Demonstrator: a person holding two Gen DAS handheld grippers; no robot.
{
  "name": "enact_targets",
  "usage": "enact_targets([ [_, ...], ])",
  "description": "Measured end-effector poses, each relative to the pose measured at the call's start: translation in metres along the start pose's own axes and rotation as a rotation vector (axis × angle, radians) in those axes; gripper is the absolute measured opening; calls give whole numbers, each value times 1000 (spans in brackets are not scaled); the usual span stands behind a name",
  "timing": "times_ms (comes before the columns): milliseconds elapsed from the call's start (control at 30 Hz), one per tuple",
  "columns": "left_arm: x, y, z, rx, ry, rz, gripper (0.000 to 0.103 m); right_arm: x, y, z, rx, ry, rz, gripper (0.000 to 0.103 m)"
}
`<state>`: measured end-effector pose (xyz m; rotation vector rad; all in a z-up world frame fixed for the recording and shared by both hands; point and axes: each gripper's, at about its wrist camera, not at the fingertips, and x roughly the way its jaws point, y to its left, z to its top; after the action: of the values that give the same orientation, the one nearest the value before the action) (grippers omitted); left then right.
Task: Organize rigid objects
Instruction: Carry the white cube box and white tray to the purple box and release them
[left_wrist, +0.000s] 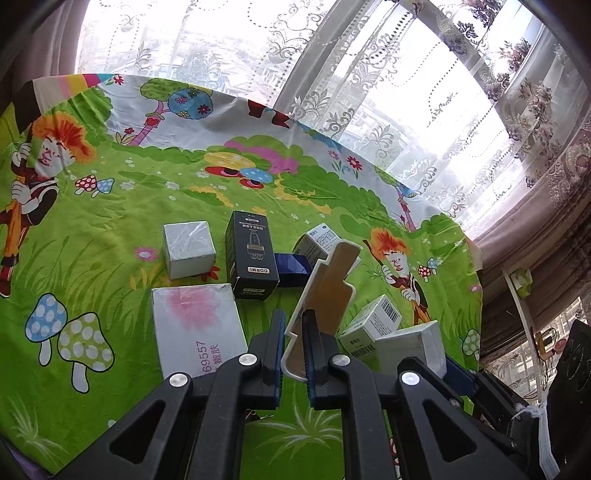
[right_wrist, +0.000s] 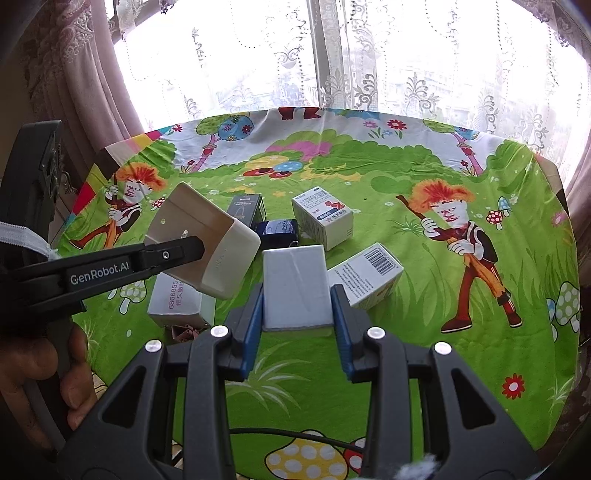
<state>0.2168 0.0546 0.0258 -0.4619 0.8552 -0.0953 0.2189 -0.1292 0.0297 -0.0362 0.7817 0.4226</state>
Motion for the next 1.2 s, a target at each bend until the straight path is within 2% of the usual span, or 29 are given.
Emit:
enact_targets([
  [267,-53,10,-9,-28,-57,11,10,-37,32,4,-36,-32,32,39],
  [567,-111,45,-35,-108,-100,43,10,-70,76,1,-88,-36,90,39],
  [967,-184,121,-85,-244,-138,148,10,-93,143,-24,-166,28,185,39],
  [1200,-241,175,-118,-336,-198,243,10,-99,187,-43,-228,88,265,39],
])
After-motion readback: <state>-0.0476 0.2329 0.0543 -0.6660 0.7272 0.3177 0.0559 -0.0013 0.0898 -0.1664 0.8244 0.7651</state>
